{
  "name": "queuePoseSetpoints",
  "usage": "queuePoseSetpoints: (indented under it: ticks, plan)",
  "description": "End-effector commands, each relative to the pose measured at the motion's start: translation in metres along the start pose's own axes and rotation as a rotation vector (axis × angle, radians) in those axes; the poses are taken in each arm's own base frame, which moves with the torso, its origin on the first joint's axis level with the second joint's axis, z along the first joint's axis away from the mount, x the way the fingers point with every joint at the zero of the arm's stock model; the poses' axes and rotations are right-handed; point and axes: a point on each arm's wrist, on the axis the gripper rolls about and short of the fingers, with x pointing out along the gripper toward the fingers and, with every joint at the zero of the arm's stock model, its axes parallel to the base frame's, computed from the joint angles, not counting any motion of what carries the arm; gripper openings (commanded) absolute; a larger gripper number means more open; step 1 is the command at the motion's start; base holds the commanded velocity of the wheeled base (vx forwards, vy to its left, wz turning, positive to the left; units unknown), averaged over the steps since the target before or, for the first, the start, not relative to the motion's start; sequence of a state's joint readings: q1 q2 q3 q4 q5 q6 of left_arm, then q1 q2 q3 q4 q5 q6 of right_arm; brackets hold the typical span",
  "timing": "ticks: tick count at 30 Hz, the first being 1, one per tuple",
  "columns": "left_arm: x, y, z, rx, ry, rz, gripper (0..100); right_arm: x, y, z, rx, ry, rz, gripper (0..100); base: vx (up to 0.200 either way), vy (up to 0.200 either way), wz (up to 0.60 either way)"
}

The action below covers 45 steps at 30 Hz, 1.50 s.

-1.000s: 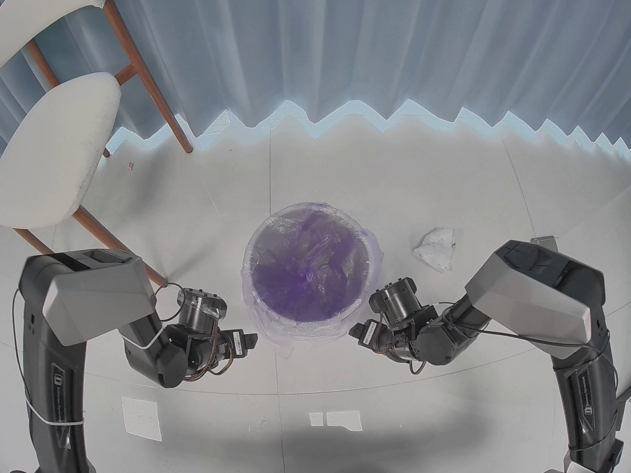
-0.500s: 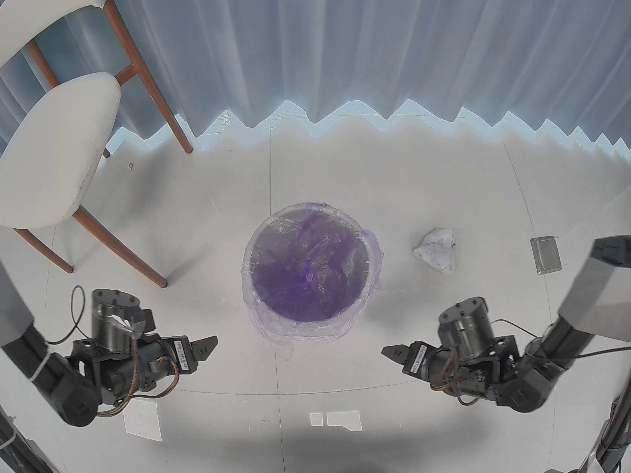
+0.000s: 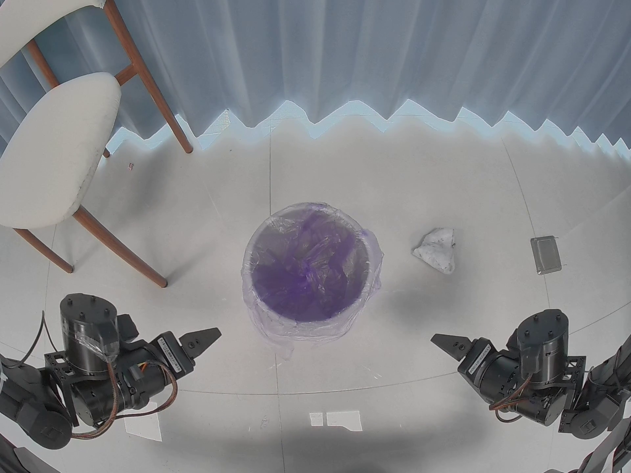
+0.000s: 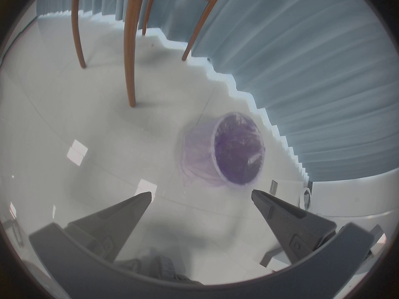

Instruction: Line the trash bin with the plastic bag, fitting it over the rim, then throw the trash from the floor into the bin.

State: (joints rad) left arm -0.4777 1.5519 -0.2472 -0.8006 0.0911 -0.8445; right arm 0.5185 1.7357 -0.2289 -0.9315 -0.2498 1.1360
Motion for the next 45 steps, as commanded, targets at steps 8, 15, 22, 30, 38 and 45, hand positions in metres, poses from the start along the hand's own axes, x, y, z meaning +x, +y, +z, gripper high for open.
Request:
queuePoseSetpoints:
  ticks: [8, 15, 22, 30, 38, 45]
  plan:
    - [0.073, -0.053, 0.003, -0.246, 0.122, 0.064, 100, -0.001, -0.038, -0.002, 0.183, -0.129, -0.013, 100, 0.000, 0.000, 0.00]
    - [0.115, -0.063, 0.002, -0.304, 0.162, 0.143, 100, 0.017, -0.042, -0.008, 0.172, -0.199, -0.026, 100, 0.000, 0.000, 0.00]
    - [0.158, -0.051, -0.001, -0.363, 0.189, 0.243, 100, 0.022, -0.046, -0.011, 0.157, -0.193, -0.050, 100, 0.000, 0.000, 0.00]
    - [0.194, -0.056, 0.001, -0.377, 0.172, 0.224, 100, 0.026, -0.049, -0.016, 0.141, -0.184, -0.073, 100, 0.000, 0.000, 0.00]
    - [0.217, -0.064, 0.001, -0.375, 0.179, 0.228, 0, 0.026, -0.049, -0.017, 0.140, -0.178, -0.074, 100, 0.000, 0.000, 0.00]
    - [0.218, -0.064, 0.000, -0.383, 0.181, 0.236, 0, 0.027, -0.050, -0.018, 0.140, -0.174, -0.079, 100, 0.000, 0.000, 0.00]
